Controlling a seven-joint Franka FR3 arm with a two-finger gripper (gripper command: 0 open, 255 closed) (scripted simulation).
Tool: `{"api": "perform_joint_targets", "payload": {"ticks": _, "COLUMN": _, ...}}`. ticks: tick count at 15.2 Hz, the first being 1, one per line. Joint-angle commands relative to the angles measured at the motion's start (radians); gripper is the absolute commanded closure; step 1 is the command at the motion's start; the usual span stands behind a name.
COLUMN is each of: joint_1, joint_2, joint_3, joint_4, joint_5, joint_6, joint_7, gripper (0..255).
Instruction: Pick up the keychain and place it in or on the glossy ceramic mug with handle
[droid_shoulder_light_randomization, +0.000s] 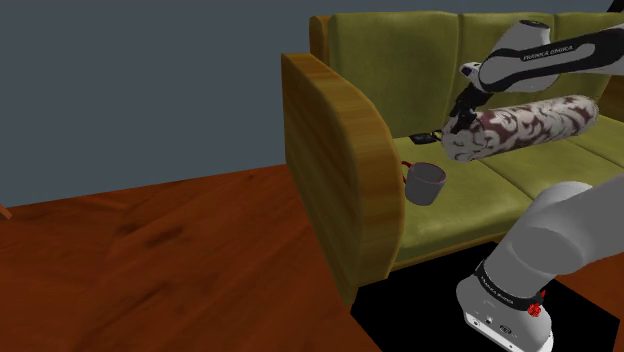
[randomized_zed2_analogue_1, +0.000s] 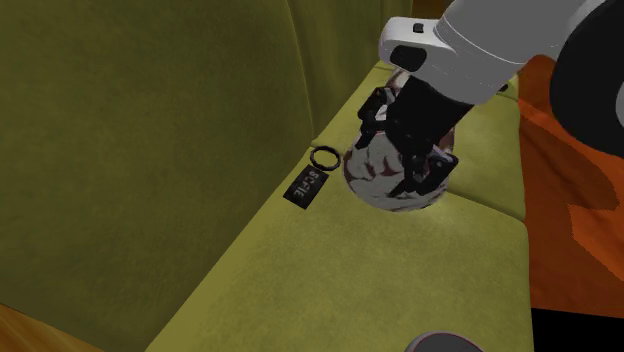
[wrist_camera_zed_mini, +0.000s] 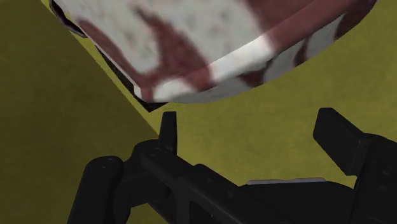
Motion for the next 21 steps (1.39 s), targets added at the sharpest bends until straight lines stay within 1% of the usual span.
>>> {"api": "perform_joint_targets", "payload": {"ticks": 1, "joint_1": 0.030, "joint_2": 0.066, "joint_3": -0.069, "joint_4": 0.027, "joint_5": 0.027, "joint_6": -0.134, "joint_7": -0.103, "gripper": 0}}
{"api": "perform_joint_targets", "payload": {"ticks": 3, "joint_1": 0.098, "joint_2": 0.149, "joint_3": -0.159, "joint_4": 0.078, "joint_5": 0.093, "joint_6": -0.088, "joint_7": -0.227, "gripper": 0}}
{"api": "perform_joint_targets", "payload": {"ticks": 4, "joint_1": 0.141, "joint_2": 0.193, "joint_3": -0.211, "joint_4": 0.107, "joint_5": 0.135, "joint_6": -0.068, "joint_7": -0.294, "gripper": 0}}
{"api": "perform_joint_targets", "payload": {"ticks": 6, "joint_1": 0.243, "joint_2": 0.295, "joint_3": -0.329, "joint_4": 0.169, "joint_5": 0.252, "joint_6": -0.038, "joint_7": -0.446, "gripper": 0}}
{"api": "perform_joint_targets", "payload": {"ticks": 7, "joint_1": 0.301, "joint_2": 0.359, "joint_3": -0.396, "joint_4": 0.204, "joint_5": 0.336, "joint_6": -0.029, "joint_7": -0.539, "gripper": 0}}
{"api": "perform_joint_targets", "payload": {"ticks": 8, "joint_1": 0.363, "joint_2": 0.440, "joint_3": -0.469, "joint_4": 0.242, "joint_5": 0.449, "joint_6": -0.029, "joint_7": -0.651, "gripper": 0}}
{"api": "perform_joint_targets", "payload": {"ticks": 9, "joint_1": 0.409, "joint_2": 0.557, "joint_3": -0.533, "joint_4": 0.286, "joint_5": 0.612, "joint_6": -0.050, "joint_7": -0.795, "gripper": 0}}
{"api": "perform_joint_targets", "payload": {"ticks": 10, "joint_1": 0.387, "joint_2": 0.686, "joint_3": -0.537, "joint_4": 0.337, "joint_5": 0.781, "joint_6": -0.093, "joint_7": -0.938, "gripper": 0}}
{"api": "perform_joint_targets", "payload": {"ticks": 11, "joint_1": 0.322, "joint_2": 0.775, "joint_3": -0.494, "joint_4": 0.387, "joint_5": 0.889, "joint_6": -0.132, "joint_7": -1.034, "gripper": 0}}
{"api": "perform_joint_targets", "payload": {"ticks": 12, "joint_1": 0.233, "joint_2": 0.824, "joint_3": -0.417, "joint_4": 0.434, "joint_5": 0.941, "joint_6": -0.156, "joint_7": -1.091, "gripper": 0}}
{"api": "perform_joint_targets", "payload": {"ticks": 13, "joint_1": 0.172, "joint_2": 0.876, "joint_3": -0.370, "joint_4": 0.482, "joint_5": 0.994, "joint_6": -0.184, "joint_7": -1.145, "gripper": 0}}
{"api": "perform_joint_targets", "payload": {"ticks": 15, "joint_1": 0.062, "joint_2": 0.965, "joint_3": -0.285, "joint_4": 0.581, "joint_5": 1.070, "joint_6": -0.233, "joint_7": -1.228, "gripper": 0}}
{"api": "perform_joint_targets", "payload": {"ticks": 16, "joint_1": 0.052, "joint_2": 0.973, "joint_3": -0.277, "joint_4": 0.592, "joint_5": 1.076, "joint_6": -0.237, "joint_7": -1.235, "gripper": 0}}
{"api": "perform_joint_targets", "payload": {"ticks": 21, "joint_1": 0.038, "joint_2": 1.023, "joint_3": -0.249, "joint_4": 0.587, "joint_5": 1.133, "joint_6": -0.209, "joint_7": -1.265, "gripper": 0}}
